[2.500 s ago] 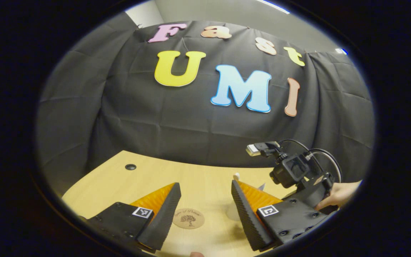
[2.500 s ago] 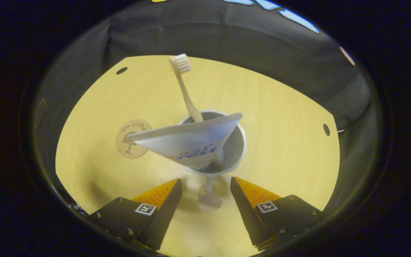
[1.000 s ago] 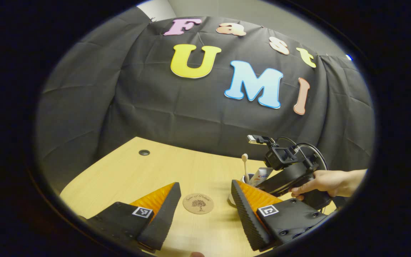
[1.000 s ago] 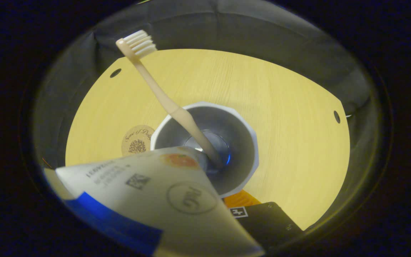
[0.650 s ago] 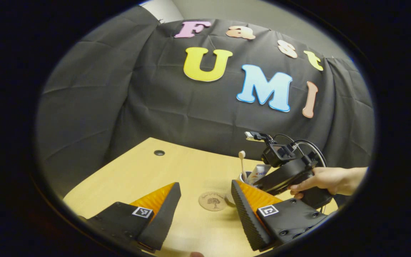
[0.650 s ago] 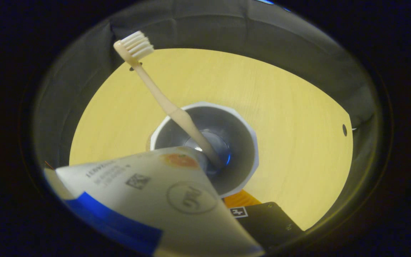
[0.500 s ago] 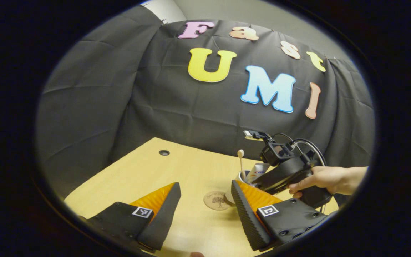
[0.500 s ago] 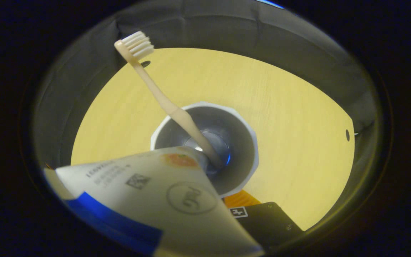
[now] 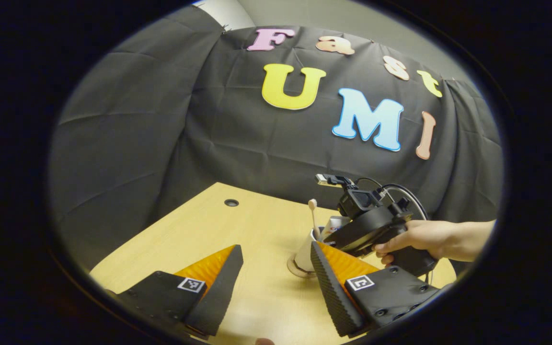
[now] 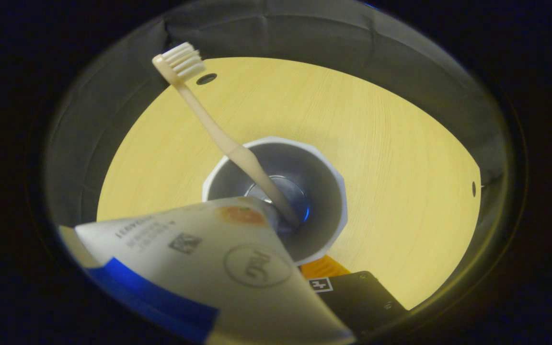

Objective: Put the toothbrush and toothpaste on the desktop into the cup, then pick up the cup and place it on the coaster on the desktop.

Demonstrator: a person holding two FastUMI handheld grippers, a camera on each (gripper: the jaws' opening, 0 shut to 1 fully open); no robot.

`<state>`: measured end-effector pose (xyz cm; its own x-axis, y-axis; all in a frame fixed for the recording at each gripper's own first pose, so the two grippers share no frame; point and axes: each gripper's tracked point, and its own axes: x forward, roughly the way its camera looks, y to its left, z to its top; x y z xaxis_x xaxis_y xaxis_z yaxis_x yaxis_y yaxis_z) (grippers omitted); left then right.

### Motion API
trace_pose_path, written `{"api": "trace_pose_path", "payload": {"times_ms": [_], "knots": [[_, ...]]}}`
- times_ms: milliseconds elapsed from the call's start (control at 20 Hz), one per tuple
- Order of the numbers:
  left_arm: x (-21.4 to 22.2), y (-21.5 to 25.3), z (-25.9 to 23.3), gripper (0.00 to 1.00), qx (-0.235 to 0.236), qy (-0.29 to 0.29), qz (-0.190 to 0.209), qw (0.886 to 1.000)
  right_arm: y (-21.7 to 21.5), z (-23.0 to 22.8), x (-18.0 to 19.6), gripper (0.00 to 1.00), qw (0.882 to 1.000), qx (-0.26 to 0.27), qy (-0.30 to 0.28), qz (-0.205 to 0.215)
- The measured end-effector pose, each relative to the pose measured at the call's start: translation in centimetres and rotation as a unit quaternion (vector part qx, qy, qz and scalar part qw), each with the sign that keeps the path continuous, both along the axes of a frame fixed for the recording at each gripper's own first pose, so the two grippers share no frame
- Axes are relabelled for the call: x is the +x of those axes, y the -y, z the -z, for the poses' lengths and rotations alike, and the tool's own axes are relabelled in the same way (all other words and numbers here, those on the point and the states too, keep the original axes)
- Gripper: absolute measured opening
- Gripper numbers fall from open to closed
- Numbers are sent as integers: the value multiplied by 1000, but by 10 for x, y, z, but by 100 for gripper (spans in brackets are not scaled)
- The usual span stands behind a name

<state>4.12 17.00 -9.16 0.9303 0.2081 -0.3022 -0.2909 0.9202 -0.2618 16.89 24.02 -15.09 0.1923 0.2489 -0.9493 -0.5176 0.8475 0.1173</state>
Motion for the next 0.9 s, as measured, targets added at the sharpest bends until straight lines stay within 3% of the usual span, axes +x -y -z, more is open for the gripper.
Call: {"api": "trace_pose_path", "payload": {"times_ms": [350, 600, 700, 750, 850, 900], "knots": [[-1, -10, 8, 92, -10, -9, 4, 1000, -1, -1, -4, 30, 1000, -8, -12, 7], [-1, -18, 12, 92, -14, -13, -1, 1000, 0, -7, -6, 36, 1000, 11, -18, 13], [2, -20, 14, 92, -18, -13, -1, 1000, 1, -16, -7, 45, 1000, 21, -10, 13], [3, -22, 18, 92, -18, -15, 0, 1000, 1, -22, -7, 44, 1000, 27, -4, 12], [5, -24, 22, 92, -12, -17, 6, 1000, 3, -39, -11, 56, 999, 41, 13, 16], [6, -23, 21, 92, -8, -18, 8, 1000, 4, -48, -12, 69, 998, 48, 20, 17]]}}
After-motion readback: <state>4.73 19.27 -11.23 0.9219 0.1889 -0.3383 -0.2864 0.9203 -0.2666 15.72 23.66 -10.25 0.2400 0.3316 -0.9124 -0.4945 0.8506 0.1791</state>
